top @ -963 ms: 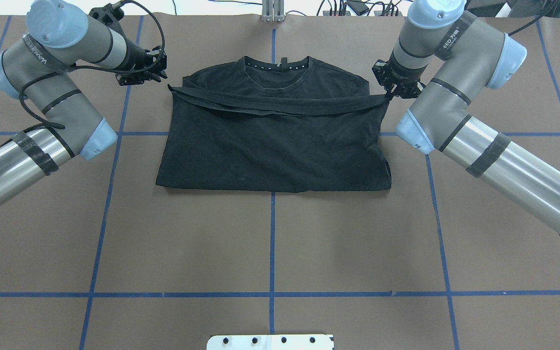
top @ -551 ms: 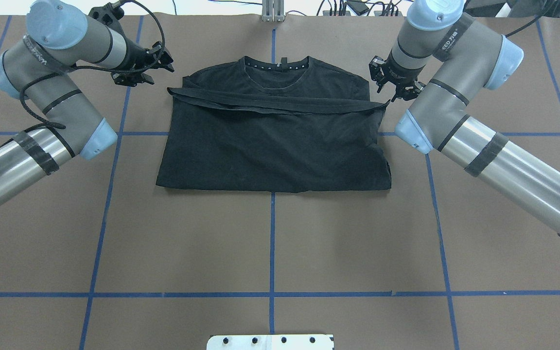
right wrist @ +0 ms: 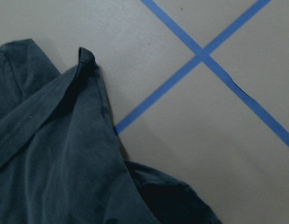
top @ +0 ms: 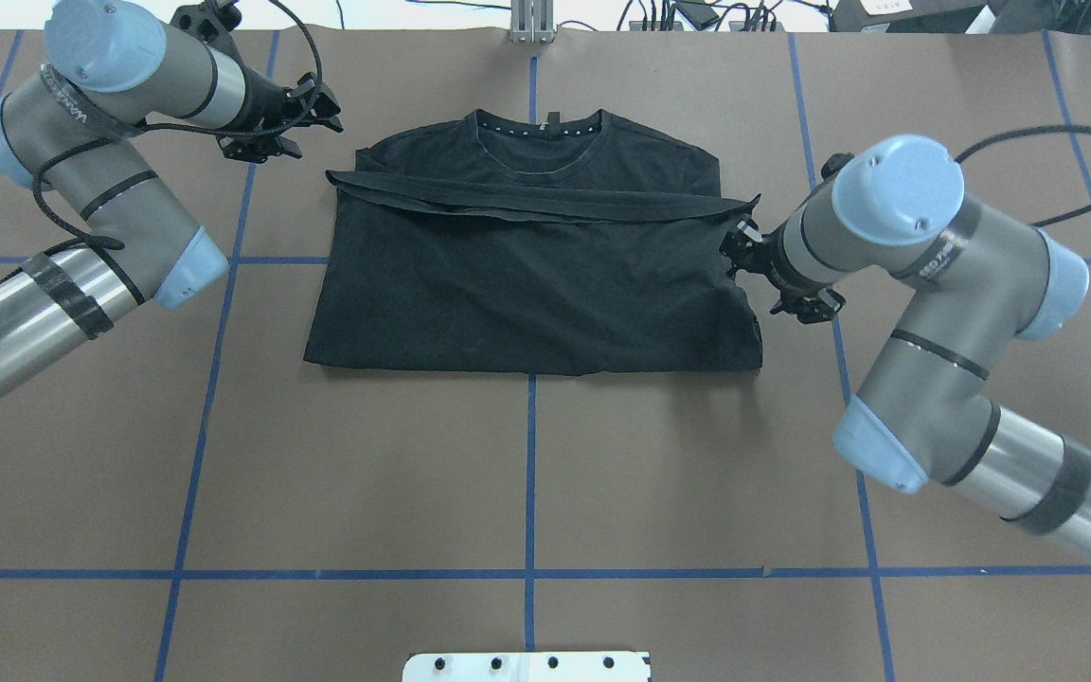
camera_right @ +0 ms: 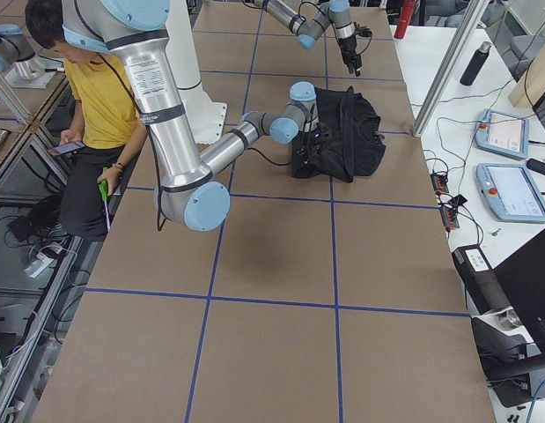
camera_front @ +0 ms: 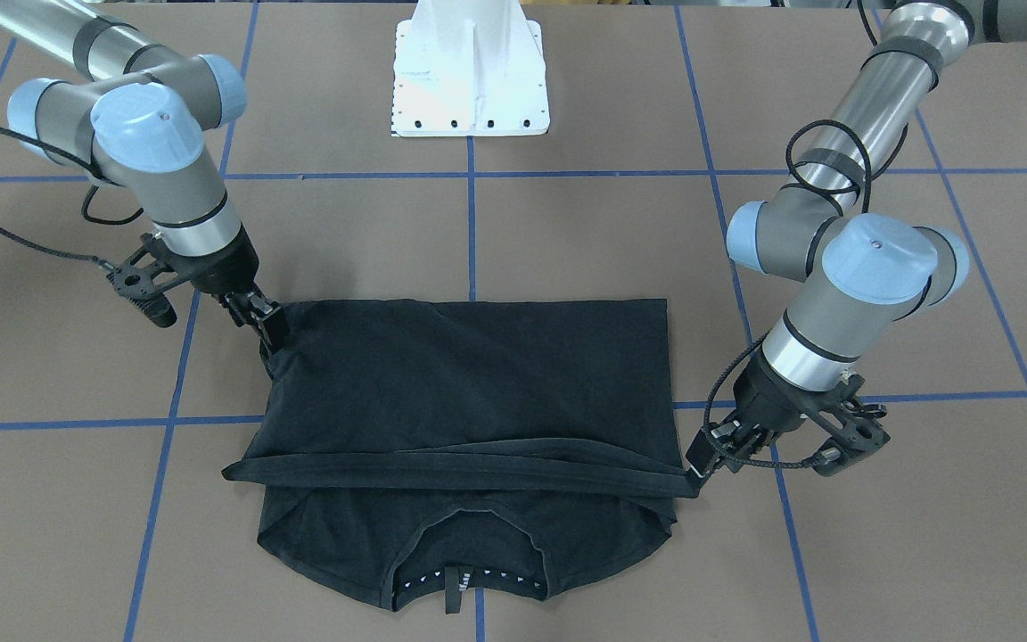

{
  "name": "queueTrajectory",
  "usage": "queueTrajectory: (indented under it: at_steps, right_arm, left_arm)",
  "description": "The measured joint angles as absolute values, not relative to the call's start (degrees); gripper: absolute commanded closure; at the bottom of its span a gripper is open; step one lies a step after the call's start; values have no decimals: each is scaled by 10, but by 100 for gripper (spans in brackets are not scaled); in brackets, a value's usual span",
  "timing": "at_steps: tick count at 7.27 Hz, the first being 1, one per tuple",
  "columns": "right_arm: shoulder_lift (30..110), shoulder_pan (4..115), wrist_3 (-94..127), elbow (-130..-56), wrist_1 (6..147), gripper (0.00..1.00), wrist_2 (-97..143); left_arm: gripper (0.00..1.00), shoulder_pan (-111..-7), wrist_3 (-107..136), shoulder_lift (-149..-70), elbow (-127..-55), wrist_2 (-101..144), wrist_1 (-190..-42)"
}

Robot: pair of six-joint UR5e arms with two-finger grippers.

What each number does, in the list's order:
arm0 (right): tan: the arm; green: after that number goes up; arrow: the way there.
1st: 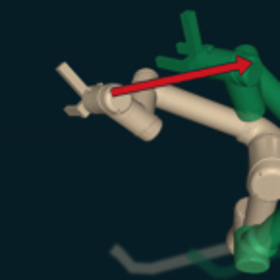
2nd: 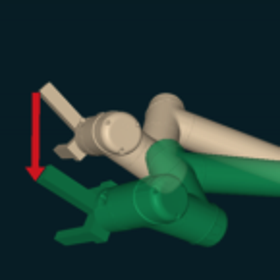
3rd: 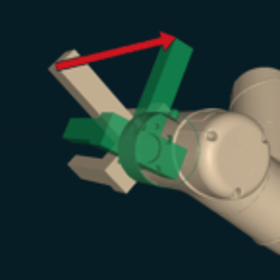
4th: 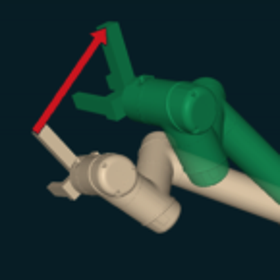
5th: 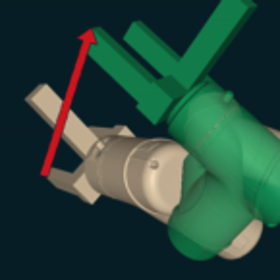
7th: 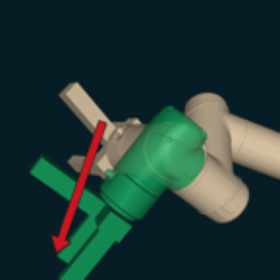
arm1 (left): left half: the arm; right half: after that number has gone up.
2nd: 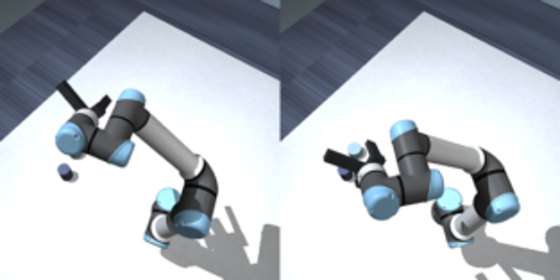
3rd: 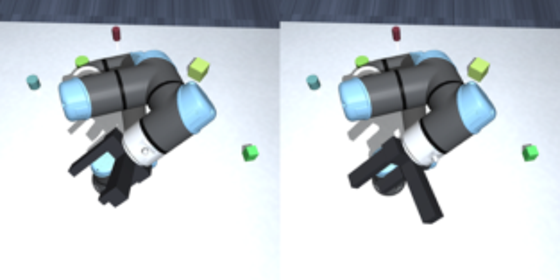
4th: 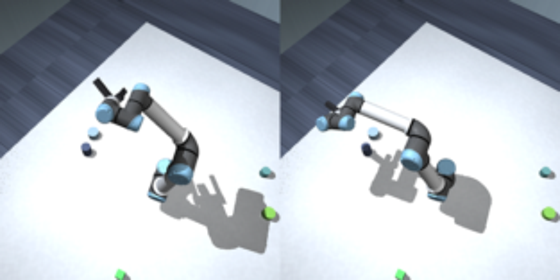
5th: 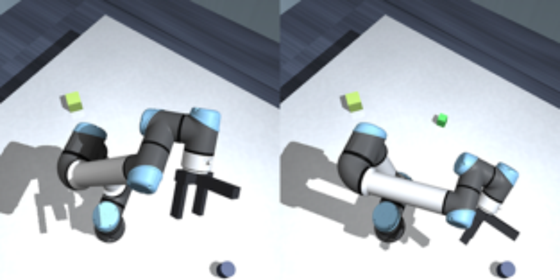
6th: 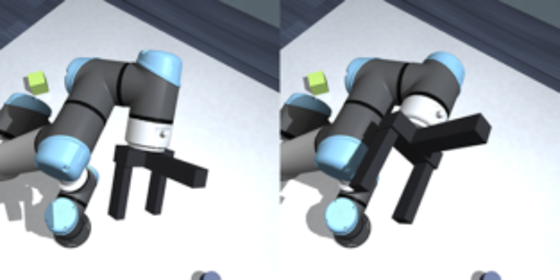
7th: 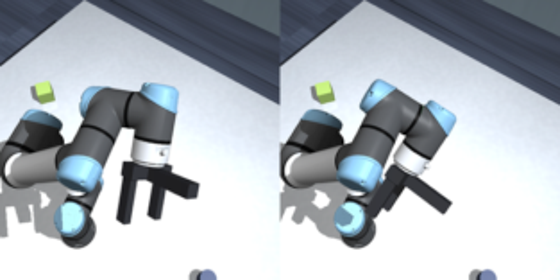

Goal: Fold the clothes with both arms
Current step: 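Move the right gripper to the folded shirt's corner nearest it and grasp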

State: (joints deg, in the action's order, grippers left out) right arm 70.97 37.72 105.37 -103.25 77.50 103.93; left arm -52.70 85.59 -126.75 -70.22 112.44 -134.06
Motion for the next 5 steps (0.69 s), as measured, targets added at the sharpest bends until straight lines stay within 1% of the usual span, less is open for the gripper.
queueTrajectory:
  at_steps: [3,4,5]
  right_arm:
    - [740,339,1076,-1044,754,30,1008]
    - [741,332,1076,-1042,752,35,1002]
    - [740,326,1076,-1039,752,37,996]
  left_arm:
    - [31,-527,855,-1264,-713,1104,-1339]
    - [31,-528,855,-1264,-715,1103,-1339]
    - [31,-530,855,-1264,-717,1102,-1338]
